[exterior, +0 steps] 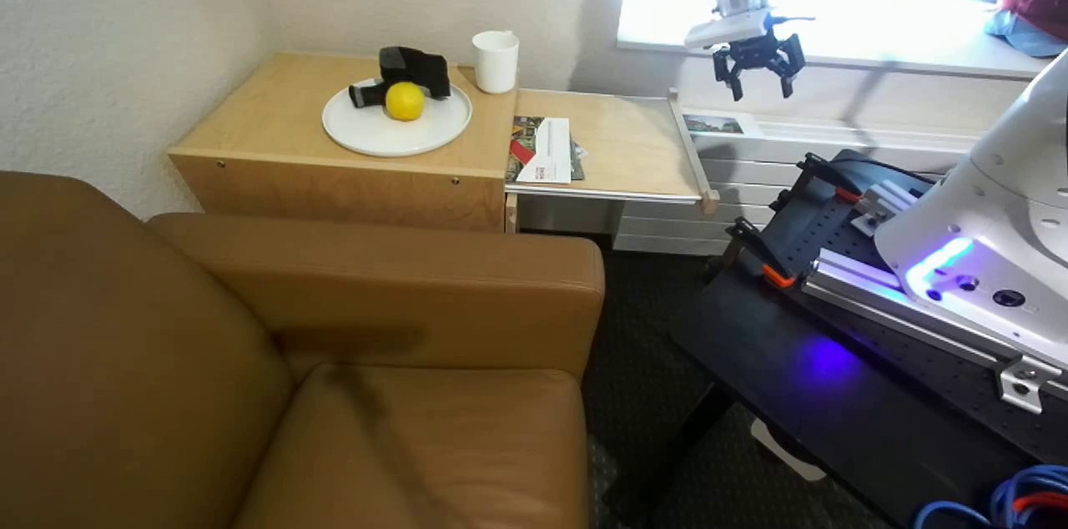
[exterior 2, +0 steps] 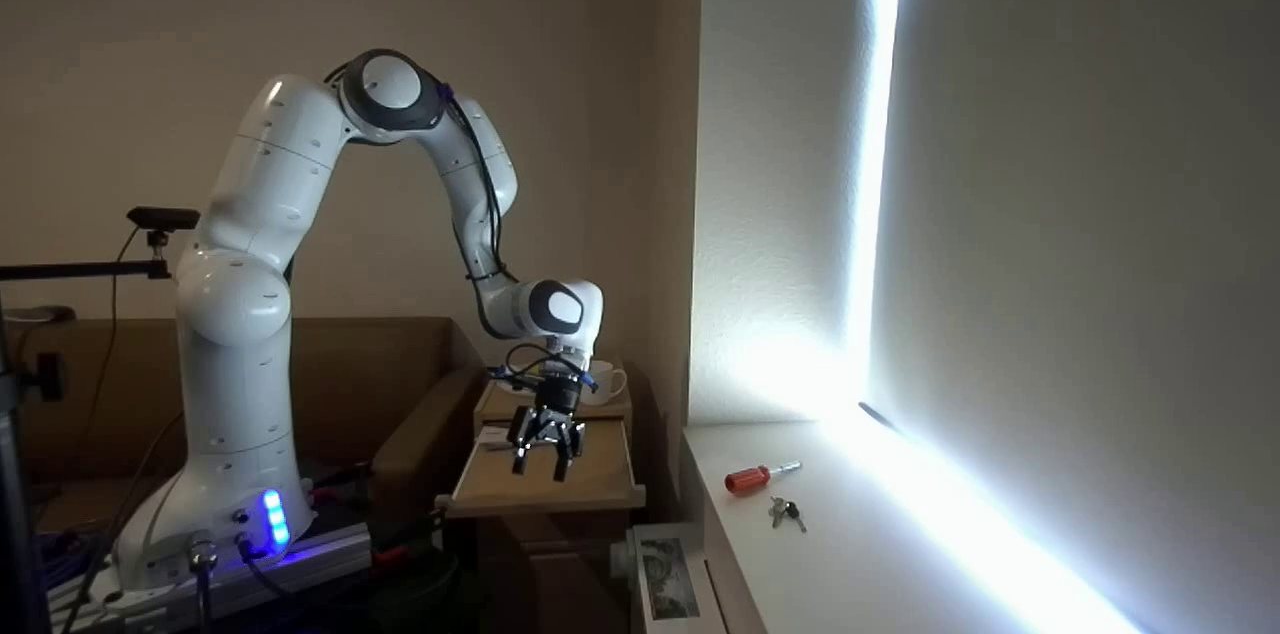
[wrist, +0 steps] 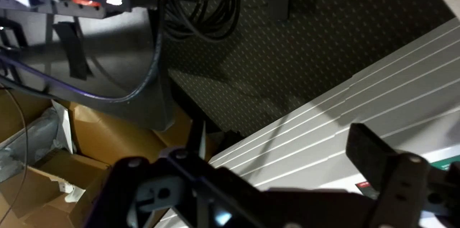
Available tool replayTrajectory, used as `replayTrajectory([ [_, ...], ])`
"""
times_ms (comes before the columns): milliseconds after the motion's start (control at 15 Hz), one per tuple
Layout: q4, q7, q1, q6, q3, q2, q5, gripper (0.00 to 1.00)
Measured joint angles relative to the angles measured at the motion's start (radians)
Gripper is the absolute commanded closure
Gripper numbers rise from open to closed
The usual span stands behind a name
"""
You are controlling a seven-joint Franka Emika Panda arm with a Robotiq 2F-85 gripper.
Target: Close the sliding tray
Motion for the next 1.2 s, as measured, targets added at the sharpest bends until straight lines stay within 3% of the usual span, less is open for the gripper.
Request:
replayTrajectory([
  [267, 0.095, 0.075, 0.037, 0.076, -0.024, 0.162, 0.094, 0.00],
  [533, 0.209, 0.094, 0.044, 0.064, -0.033, 0.289, 0.219, 0.00],
  [933, 0.247, 0.094, 0.058, 0.061, -0.043, 0.331, 0.239, 0.00],
  [1200, 0.269, 0.096, 0.073, 0.119, -0.041, 0.376, 0.328, 0.00],
])
